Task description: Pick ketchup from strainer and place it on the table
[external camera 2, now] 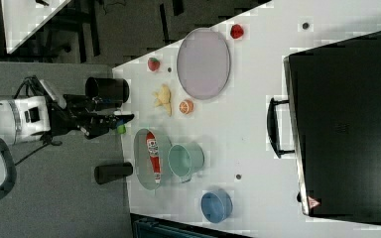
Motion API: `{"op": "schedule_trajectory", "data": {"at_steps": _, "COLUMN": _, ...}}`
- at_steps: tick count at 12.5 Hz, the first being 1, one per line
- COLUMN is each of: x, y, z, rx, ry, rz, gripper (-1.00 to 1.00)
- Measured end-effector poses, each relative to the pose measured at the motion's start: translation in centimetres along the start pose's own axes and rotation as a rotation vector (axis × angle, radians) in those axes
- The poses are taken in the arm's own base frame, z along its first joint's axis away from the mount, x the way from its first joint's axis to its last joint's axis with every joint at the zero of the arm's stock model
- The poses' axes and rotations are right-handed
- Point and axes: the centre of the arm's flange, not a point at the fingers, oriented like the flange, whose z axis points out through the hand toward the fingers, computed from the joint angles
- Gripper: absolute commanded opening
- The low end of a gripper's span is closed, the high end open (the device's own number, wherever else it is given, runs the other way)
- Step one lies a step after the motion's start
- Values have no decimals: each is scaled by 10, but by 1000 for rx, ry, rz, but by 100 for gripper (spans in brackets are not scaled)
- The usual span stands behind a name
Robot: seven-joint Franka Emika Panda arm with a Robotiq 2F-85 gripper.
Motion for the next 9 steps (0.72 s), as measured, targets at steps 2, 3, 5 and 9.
{"op": "schedule_trajectory", "data": {"at_steps": 2, "x": -40, "y": 47, "z": 11, "rx": -102, "ry": -105, "rz": 22, "gripper": 81}}
{"op": "schedule_trajectory", "data": {"at_steps": 3, "x": -56, "y": 64, "z": 4, "rx": -116, "ry": -116, "rz": 31, "gripper": 99}}
{"op": "schedule_trajectory", "data": {"at_steps": 5, "x": -69, "y": 65, "z": -19, "rx": -75, "ry": -63, "rz": 21, "gripper": 100}}
{"op": "schedule_trajectory", "data": {"at_steps": 9, "x": -103, "y": -19, "z": -15, "rx": -40, "ry": 24, "rz": -142, "gripper": 100}}
